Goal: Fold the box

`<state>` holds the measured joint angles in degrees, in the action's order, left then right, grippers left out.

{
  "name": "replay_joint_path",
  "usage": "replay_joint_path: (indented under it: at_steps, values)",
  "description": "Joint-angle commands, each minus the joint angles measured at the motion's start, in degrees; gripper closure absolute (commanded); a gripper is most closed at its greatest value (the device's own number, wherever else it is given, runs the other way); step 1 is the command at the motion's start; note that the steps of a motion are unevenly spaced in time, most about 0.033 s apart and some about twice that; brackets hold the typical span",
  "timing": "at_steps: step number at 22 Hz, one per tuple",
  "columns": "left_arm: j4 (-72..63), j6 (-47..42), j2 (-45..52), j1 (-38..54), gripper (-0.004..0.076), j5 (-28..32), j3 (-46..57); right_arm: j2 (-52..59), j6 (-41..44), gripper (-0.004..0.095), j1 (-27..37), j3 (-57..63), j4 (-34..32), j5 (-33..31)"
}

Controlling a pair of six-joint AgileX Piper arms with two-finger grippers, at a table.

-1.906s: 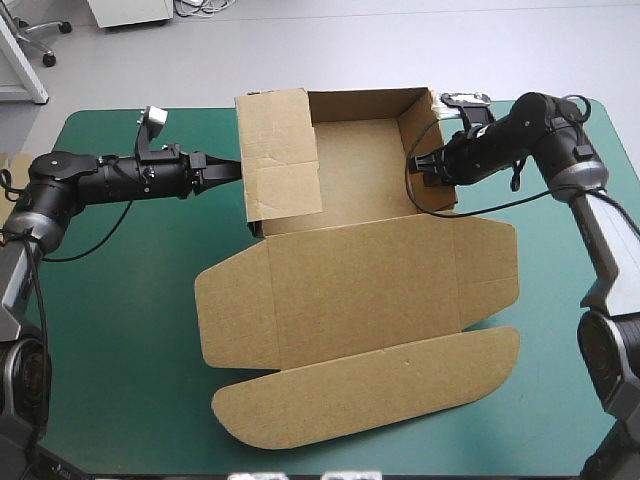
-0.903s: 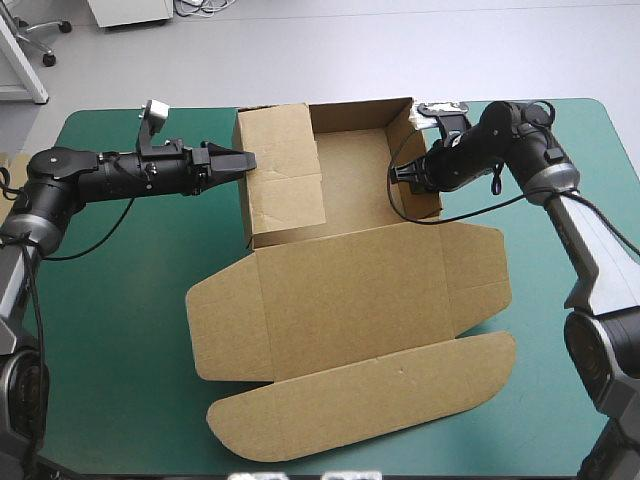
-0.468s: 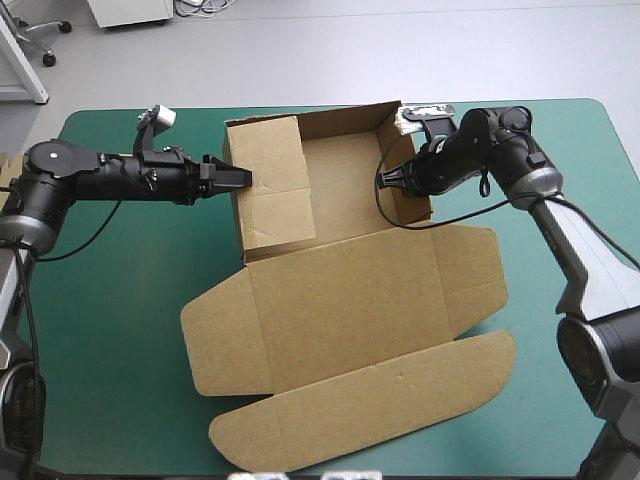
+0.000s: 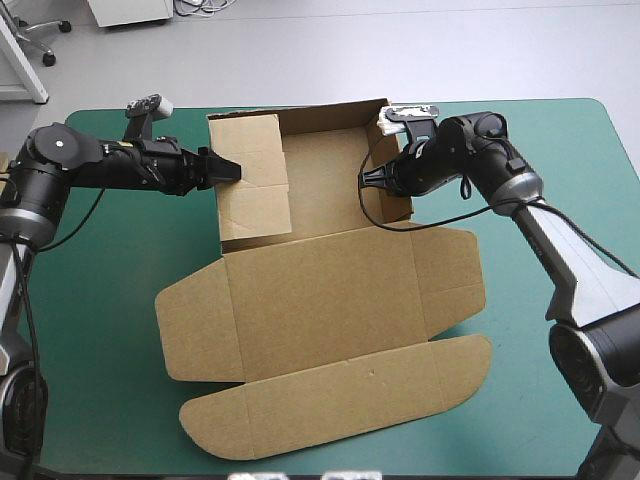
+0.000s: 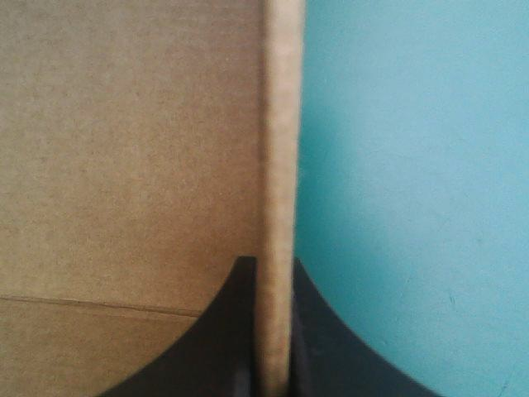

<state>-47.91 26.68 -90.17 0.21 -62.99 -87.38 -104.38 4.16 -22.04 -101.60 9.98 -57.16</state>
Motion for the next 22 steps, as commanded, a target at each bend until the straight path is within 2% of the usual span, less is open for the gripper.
replay_joint_path:
  at_steps: [1, 8, 11, 13, 16, 22]
  values:
    - [4.0, -3.6, 2.6, -3.2, 0.0274, 4.2, -2.4, 3.2, 2.1, 0.0930, -1.3, -1.7, 1.3, 4.0]
    - [23.0, -13.1, 2.6, -10.2, 0.0288, 9.8, -2.4, 3.3, 4.8, 0.0920, -3.1, -1.8, -1.5, 2.8]
    - [26.5, -16.0, 2.1, -11.9, 0.0292, 10.6, -2.4, 3.3, 6.0, 0.0920, -5.2, -2.4, -3.5, 2.8]
    - [29.1, -18.9, 1.8, -12.6, 0.0292, 10.4, -2.4, 3.3, 7.6, 0.0920, -7.2, -3.5, -6.0, 2.7]
    - [39.8, -25.7, 1.8, -14.9, 0.0293, 10.1, -2.4, 3.3, 10.3, 0.0920, -10.1, -5.1, -11.6, 1.8]
    - [48.9, -32.2, 1.2, -17.3, 0.0298, 11.3, -2.4, 3.3, 13.1, 0.0920, -11.5, -5.2, -17.9, 0.6]
